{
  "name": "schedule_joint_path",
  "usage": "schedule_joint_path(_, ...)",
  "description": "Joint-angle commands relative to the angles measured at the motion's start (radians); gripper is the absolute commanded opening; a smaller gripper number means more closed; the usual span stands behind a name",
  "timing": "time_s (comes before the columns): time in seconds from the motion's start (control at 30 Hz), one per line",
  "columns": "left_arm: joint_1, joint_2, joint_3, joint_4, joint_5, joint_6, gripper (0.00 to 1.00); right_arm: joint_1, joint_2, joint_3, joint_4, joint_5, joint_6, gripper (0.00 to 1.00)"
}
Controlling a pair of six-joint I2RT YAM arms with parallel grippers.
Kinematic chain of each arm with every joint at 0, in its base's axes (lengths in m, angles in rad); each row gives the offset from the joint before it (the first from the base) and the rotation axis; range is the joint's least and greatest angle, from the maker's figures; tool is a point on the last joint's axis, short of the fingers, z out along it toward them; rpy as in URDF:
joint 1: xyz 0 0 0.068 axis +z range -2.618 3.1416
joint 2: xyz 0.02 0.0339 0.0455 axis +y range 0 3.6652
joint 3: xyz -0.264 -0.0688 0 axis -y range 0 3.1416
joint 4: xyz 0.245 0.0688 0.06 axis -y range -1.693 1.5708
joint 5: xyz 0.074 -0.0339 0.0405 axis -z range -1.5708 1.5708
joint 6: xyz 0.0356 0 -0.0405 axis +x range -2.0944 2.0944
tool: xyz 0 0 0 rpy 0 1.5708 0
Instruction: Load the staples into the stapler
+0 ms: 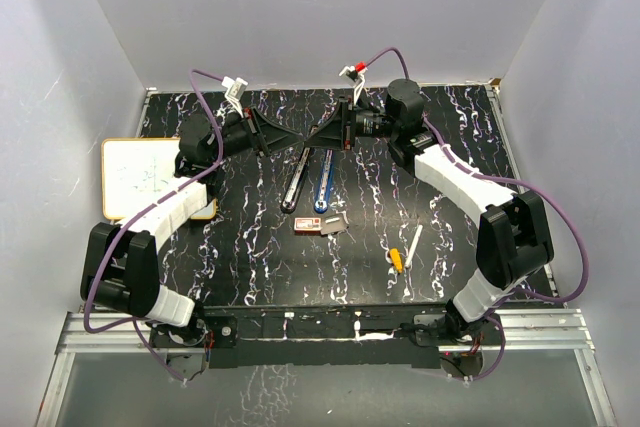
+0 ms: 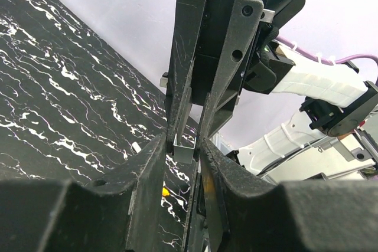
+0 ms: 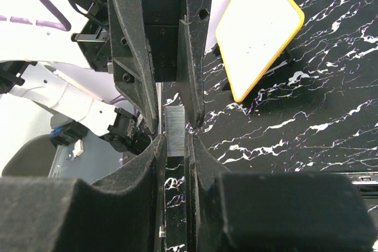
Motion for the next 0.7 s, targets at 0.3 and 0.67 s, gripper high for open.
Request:
schedule_joint_path(0.3, -0.004, -0.043, 0.041, 0.011, -0.014, 0.015, 0.35, -0.003, -0.017, -0.012, 0.053, -0.004, -0.002, 0.13)
schedule_joint_path(0.67, -0.004, -0.043, 0.050, -0.005, -0.021, 0.025, 0.35, -0.003, -0.023, -0.021, 0.055, -0.004, -0.009, 0.13)
